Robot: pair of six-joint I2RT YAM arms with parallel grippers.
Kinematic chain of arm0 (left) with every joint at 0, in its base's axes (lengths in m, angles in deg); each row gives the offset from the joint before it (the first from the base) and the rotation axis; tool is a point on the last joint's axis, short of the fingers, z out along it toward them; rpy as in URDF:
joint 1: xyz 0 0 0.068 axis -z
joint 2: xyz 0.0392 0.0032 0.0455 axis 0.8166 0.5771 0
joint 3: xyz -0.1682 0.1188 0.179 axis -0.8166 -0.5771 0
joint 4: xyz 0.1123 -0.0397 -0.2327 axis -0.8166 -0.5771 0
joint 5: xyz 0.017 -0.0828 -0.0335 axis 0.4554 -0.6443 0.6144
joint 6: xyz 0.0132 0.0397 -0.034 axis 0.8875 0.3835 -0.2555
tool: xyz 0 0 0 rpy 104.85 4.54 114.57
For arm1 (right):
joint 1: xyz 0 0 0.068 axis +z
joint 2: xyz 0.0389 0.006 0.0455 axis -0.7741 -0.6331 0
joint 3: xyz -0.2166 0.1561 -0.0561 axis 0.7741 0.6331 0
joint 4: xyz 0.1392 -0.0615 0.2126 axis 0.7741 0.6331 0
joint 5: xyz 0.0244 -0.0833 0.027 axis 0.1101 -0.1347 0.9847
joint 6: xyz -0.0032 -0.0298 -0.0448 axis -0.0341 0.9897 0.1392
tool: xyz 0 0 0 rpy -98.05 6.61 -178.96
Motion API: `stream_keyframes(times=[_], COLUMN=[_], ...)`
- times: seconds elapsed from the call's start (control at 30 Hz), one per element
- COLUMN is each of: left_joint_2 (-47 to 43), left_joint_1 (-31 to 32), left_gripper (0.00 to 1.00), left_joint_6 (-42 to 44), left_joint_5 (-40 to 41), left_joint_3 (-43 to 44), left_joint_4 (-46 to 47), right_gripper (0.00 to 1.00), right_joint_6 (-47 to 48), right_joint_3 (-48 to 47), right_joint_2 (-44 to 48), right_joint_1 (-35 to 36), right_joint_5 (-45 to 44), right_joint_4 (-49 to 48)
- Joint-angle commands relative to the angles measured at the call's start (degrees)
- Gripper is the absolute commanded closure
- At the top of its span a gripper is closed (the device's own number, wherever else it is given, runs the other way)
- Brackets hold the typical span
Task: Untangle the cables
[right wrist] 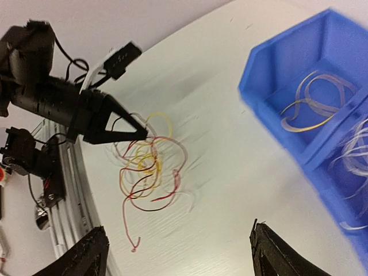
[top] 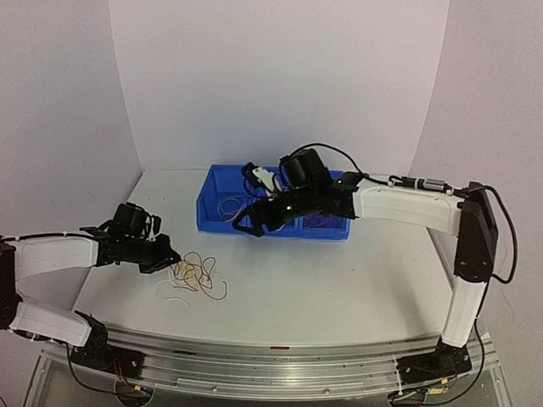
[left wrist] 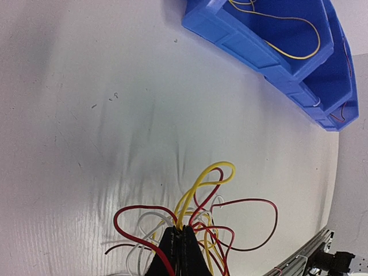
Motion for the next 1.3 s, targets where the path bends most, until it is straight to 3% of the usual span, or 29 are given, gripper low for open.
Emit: stream_keyframes(times=[0.0, 0.2, 0.57, 0.73, 0.83, 0.87, 1.07, 1.27], left_joint_2=[-2.52, -3.39, -3.31, -3.17, -3.21, -3.26, -4.25, -5.45], left_joint_1=[0.64, 1.27, 1.53, 1.57, 1.53, 1.53, 1.53, 1.44], left_gripper=[1.0, 1.0, 1.0, 1.0, 1.0, 1.0, 1.0, 1.0], left_joint_6=[-0.61, -1.24, -2.0, -2.41, -2.93, -3.31, -5.6, -11.06], left_joint_5=[-4.7, -4.97, -5.24, -4.66, -3.47, -2.76, 6.2, 17.41], left_joint_3=[-0.94, -1.85, -3.03, -2.76, -2.62, -2.39, 0.07, 3.22], left_joint_4=[4.87, 6.14, 8.88, 9.39, 9.8, 9.22, -0.35, -12.96], right_gripper=[0.19, 0.21, 0.33, 0.54, 0.98, 1.0, 1.0, 1.0], right_joint_6=[-20.35, -27.48, -33.63, -35.92, -37.0, -36.23, -27.41, -21.94], right_joint_3=[-1.33, -6.29, -12.42, -11.88, -11.05, -9.75, 8.22, 26.76], right_joint_2=[-7.21, -13.98, -21.73, -22.43, -22.18, -21.25, -2.44, 18.98], right_joint_1=[2.93, 4.2, 6.55, 6.84, 6.81, 6.81, 2.64, -12.76], right_joint_5=[4.32, 0.43, 5.6, 8.21, 11.3, 10.47, -11.13, -32.52], right_joint_4=[-0.71, 0.06, 0.16, 0.09, -0.39, -0.54, 2.1, 15.3])
